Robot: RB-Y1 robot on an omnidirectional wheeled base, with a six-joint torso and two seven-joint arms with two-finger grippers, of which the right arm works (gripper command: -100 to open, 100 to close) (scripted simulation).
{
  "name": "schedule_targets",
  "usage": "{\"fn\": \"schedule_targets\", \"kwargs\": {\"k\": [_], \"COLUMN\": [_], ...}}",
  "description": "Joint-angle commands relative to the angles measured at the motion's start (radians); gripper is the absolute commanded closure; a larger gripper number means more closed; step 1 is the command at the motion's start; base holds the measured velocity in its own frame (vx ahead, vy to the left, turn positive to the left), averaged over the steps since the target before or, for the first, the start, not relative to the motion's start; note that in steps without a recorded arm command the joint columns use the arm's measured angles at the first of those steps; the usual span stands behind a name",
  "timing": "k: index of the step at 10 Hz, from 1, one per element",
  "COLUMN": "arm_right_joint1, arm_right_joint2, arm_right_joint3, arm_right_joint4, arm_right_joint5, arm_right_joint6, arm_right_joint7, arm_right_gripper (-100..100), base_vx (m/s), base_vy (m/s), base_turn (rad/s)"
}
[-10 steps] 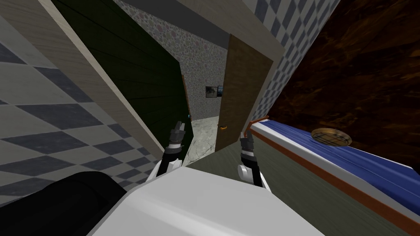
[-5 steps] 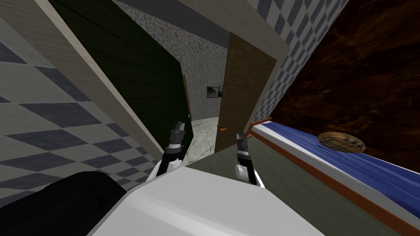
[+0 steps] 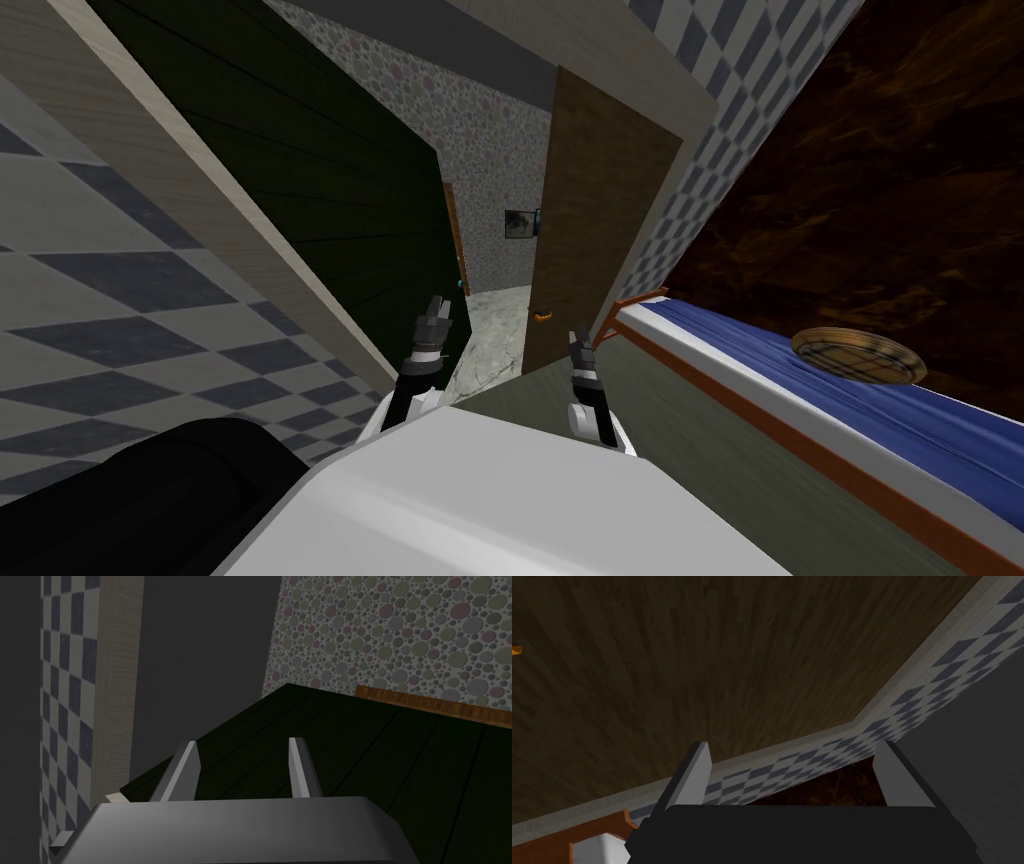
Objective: Push the door open
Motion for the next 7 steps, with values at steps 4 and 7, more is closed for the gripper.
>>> {"fn": "schedule_targets", "kwargs": {"k": [4, 7], "arm_right_joint1": [-0.034, -0.063], "arm_right_joint2": [0.002, 0.005], "arm_right_joint3": [0.018, 0.034], "arm_right_joint4": [0.104, 0.19], "arm_right_joint5": [0.008, 0.017], "arm_right_joint6": [-0.017, -0.027], "arm_right_joint7": [-0.007, -0.012], "arm_right_gripper": [-100, -100], "base_vx": [0.04, 0.045], "base_vy": [-0.055, -0.057], "base_turn": [0.046, 0.045]}}
